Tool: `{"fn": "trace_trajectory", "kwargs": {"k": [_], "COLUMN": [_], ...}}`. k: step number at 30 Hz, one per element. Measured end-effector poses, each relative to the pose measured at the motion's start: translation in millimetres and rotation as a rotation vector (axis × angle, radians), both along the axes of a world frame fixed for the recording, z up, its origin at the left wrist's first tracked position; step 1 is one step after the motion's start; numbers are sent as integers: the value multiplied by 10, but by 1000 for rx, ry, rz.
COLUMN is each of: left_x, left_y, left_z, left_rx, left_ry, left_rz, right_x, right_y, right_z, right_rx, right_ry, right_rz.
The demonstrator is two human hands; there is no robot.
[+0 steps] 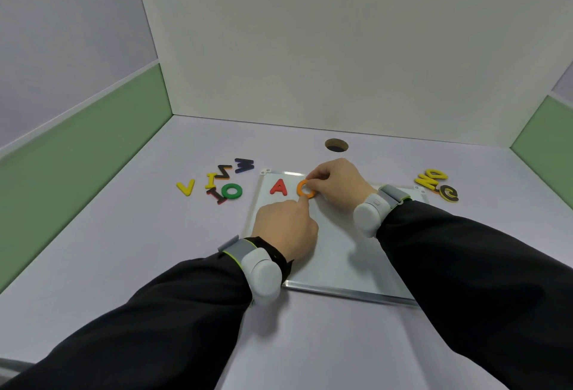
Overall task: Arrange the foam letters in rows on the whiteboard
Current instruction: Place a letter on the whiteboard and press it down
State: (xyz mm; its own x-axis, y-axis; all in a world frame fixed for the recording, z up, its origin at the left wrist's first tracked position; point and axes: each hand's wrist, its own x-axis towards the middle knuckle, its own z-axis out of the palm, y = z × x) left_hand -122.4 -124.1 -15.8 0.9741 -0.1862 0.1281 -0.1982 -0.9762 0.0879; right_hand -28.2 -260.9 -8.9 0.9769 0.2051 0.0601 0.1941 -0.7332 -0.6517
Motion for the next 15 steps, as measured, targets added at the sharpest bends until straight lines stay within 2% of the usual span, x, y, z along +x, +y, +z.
{"fn": "trace_trajectory", "kwargs": {"k": [8, 12, 15], "left_x": [21, 18, 24], "left_y": [11, 4, -13], "left_z": [-33, -40, -39], "left_rx": [-39, -27, -24], "left_ry": [-12, -4, 15], "left_rz": [12, 20, 36], "right_x": [6, 0, -12], "right_y": [30, 25, -7], "right_z": [39, 21, 41], "right_rx": [-63, -11, -52], "right_ry": [-11, -4, 34], "right_rz": [65, 8, 18]}}
